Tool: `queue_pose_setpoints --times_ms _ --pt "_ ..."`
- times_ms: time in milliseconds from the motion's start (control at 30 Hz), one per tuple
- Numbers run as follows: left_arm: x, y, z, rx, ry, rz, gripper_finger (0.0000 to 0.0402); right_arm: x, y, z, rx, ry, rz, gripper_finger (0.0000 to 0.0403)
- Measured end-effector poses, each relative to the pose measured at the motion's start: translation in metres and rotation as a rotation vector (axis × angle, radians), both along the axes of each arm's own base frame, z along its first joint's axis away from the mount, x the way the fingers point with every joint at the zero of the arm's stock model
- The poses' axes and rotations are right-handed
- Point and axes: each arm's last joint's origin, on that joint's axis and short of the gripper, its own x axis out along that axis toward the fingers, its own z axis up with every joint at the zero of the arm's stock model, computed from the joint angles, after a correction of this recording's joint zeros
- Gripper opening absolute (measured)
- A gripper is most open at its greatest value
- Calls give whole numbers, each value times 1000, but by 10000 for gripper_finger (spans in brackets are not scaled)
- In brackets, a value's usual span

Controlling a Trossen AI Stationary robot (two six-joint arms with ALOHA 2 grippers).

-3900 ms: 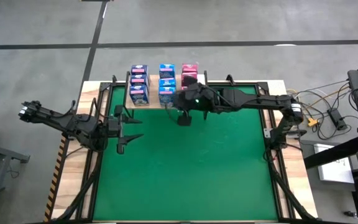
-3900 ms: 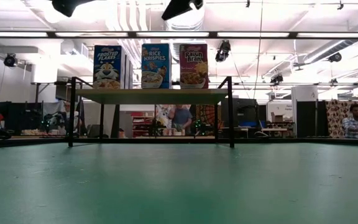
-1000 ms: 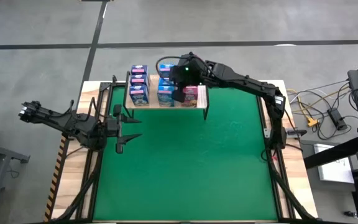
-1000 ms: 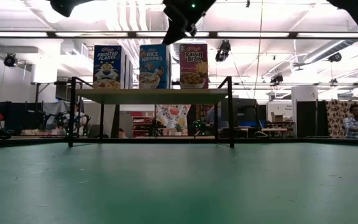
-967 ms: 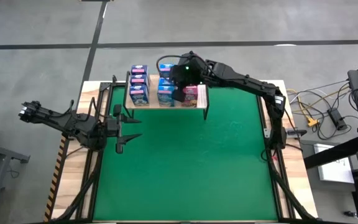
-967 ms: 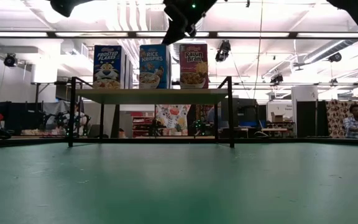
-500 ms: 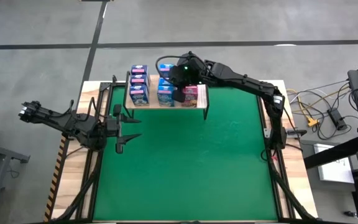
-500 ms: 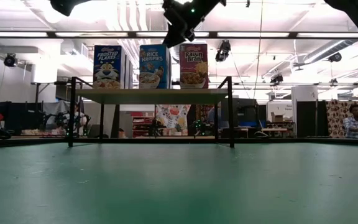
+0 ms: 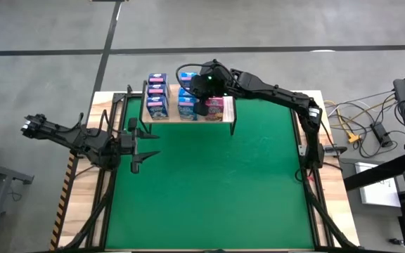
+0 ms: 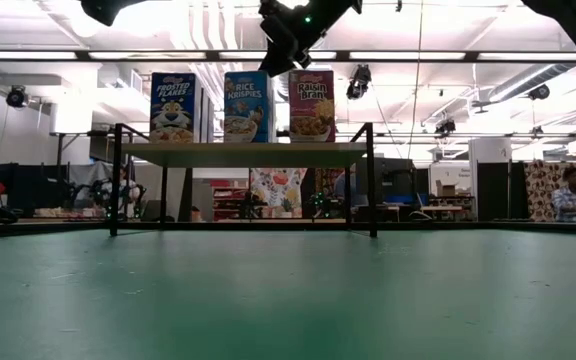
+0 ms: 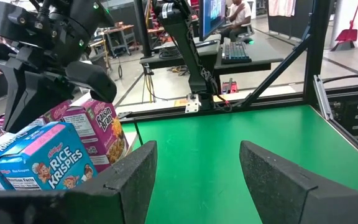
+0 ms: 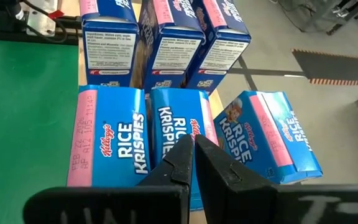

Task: Stack cereal on shelf
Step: Adjust the light blue cereal boxes, then return to Home Position

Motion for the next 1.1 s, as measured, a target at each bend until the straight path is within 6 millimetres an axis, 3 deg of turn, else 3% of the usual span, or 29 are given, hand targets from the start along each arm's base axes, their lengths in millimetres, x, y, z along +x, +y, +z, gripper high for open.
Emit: queue_pose_setpoints --times_ms 300,467,667,833,1100 --pt "-1 0 0 8 -3 -1 213 -1 8 7 -43 9 41 9" --pt "-9 3 4 -7 -30 -1 213 -7 36 17 -43 6 158 9" --pt "-19 6 -2 -19 -58 -2 213 -16 73 9 -40 1 268 9" --pt "-28 9 -5 -12 -87 -2 213 -36 101 -7 -26 -48 314 9" --pt "-39 13 -23 -11 -107 -5 213 -82 138 -56 -43 -168 402 9"
